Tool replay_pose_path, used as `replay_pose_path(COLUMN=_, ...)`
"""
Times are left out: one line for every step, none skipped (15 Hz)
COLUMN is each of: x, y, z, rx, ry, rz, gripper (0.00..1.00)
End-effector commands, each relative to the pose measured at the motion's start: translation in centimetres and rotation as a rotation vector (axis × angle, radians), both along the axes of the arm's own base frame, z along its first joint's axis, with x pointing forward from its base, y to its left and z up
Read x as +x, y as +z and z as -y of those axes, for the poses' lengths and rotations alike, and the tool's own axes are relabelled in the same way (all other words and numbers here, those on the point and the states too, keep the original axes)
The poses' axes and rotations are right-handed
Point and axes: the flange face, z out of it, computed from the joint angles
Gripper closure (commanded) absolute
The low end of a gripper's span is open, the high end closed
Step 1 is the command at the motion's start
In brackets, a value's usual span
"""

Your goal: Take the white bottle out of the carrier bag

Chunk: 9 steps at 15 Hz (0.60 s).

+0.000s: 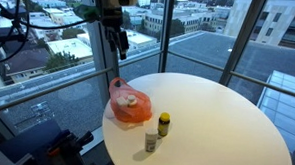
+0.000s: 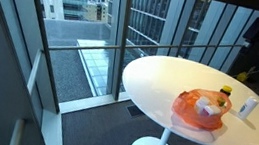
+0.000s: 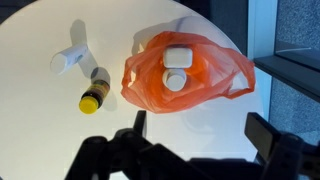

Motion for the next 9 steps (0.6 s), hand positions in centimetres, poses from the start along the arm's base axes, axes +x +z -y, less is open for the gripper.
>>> replay_pose_path(x=2.5, y=-3.4, z=0.0, rx=0.049, ry=-0.013, rz=0.012, gripper=0.0)
replay_pose_path(x=3.1, y=-4.6, z=0.0, rx=0.063, ry=-0.022, rz=0.016, gripper=0.0)
replay_pose_path(x=3.8, y=-5.9, z=-0.1, rx=0.075, ry=-0.034, rz=0.018, gripper=0.0)
replay_pose_path(x=4.3, y=-7.3, z=-0.1, rx=0.084, ry=-0.045, rz=0.016, gripper=0.0)
replay_pose_path(x=4.7, y=-8.4, z=-0.1, rx=0.089, ry=-0.052, rz=0.012, gripper=0.0)
replay_pose_path(x=5.1, y=-9.7, z=-0.1, rx=0.092, ry=-0.057, rz=0.007, gripper=0.0)
replay_pose_path(x=5.3, y=-11.0, z=-0.1, rx=0.092, ry=-0.062, rz=-0.002, gripper=0.0)
replay_pose_path(x=5.6, y=-12.0, z=0.0, rx=0.095, ry=-0.066, rz=-0.009, gripper=0.0)
replay_pose_path(x=5.8, y=-13.2, z=0.2, rx=0.1, ry=-0.07, rz=-0.019, gripper=0.0)
